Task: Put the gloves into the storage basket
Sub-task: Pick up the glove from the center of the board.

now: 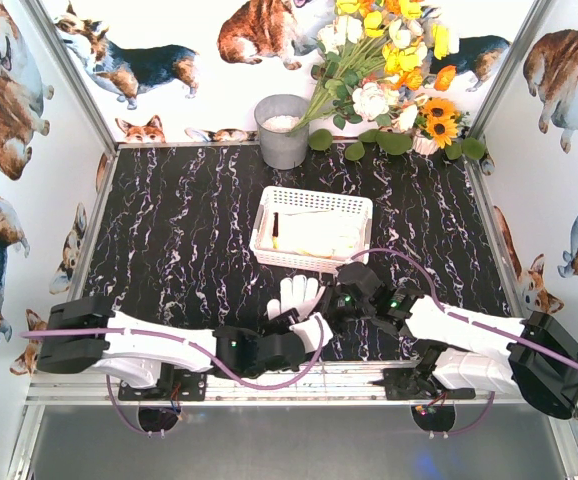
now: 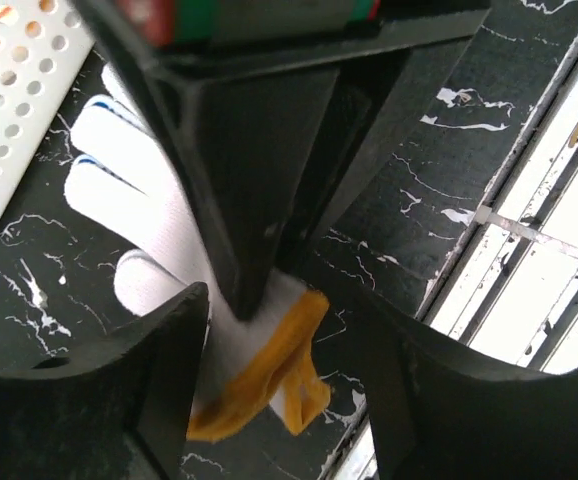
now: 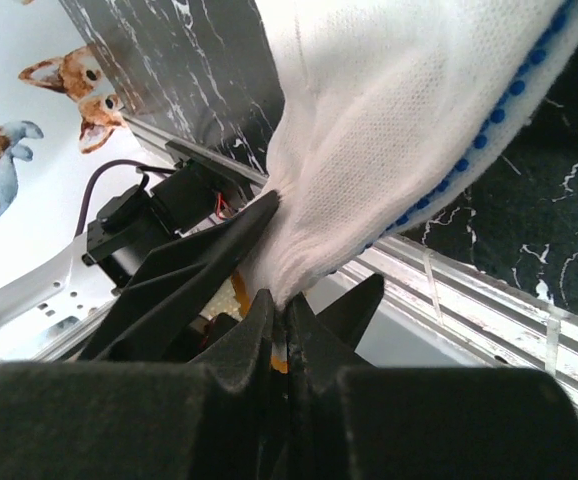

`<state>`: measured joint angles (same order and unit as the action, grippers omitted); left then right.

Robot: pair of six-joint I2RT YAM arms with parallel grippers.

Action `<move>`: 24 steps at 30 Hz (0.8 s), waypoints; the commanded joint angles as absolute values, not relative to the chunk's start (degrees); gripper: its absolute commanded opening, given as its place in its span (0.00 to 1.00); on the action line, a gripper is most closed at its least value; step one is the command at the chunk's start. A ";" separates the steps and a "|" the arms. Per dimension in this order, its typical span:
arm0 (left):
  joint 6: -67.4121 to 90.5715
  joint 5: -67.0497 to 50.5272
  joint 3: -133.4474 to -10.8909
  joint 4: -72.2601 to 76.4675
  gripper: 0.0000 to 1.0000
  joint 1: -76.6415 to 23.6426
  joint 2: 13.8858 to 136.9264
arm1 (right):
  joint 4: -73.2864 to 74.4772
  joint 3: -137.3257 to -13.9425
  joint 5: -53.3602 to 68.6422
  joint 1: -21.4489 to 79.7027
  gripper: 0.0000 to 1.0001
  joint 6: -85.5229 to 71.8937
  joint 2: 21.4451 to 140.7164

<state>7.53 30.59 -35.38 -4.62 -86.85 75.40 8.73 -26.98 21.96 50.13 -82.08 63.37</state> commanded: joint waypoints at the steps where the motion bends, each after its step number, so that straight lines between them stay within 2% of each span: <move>1: 5.10 28.35 -37.75 -1.86 0.49 -86.06 79.24 | 3.72 -29.45 25.46 49.84 0.00 -82.91 63.71; 8: 7.08 25.59 -36.86 -2.14 0.32 -86.05 81.19 | 2.90 -28.41 25.01 49.17 0.00 -83.66 62.90; 10: 7.44 26.02 -36.78 -2.42 0.22 -85.98 81.30 | 2.90 -28.16 25.08 48.77 0.00 -83.46 62.69; 12: 7.71 26.37 -36.97 -2.96 0.05 -85.96 81.25 | 3.00 -27.98 25.05 48.34 0.00 -83.20 62.35; 13: 7.93 26.69 -37.14 -3.39 0.00 -85.91 81.10 | 3.37 -27.85 24.96 47.86 0.00 -83.09 61.95; 14: 8.22 26.89 -37.17 -3.76 0.00 -85.76 80.71 | 3.68 -27.59 24.59 47.48 0.01 -83.07 61.43; 15: 8.37 26.84 -37.13 -4.08 0.00 -85.52 80.17 | 4.17 -27.09 23.94 47.01 0.09 -83.07 60.50; 18: 9.35 25.50 -35.93 -4.18 0.00 -83.80 77.74 | 6.81 -25.74 20.16 46.09 0.45 -82.92 56.37; 19: 9.66 24.65 -35.54 -4.12 0.00 -83.07 76.89 | 7.54 -25.22 18.59 45.94 0.54 -82.81 54.05; 22: 10.19 22.90 -34.70 -4.02 0.00 -81.89 74.67 | 9.69 -23.55 15.44 45.10 0.75 -82.85 49.45; 24: 10.15 22.85 -34.63 -4.68 0.00 -81.62 73.77 | 11.19 -22.59 14.09 44.59 0.82 -83.29 47.13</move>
<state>9.08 24.80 -35.20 -4.60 -82.48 76.18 10.02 -24.10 19.03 45.45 -83.02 51.18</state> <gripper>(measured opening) 0.057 0.773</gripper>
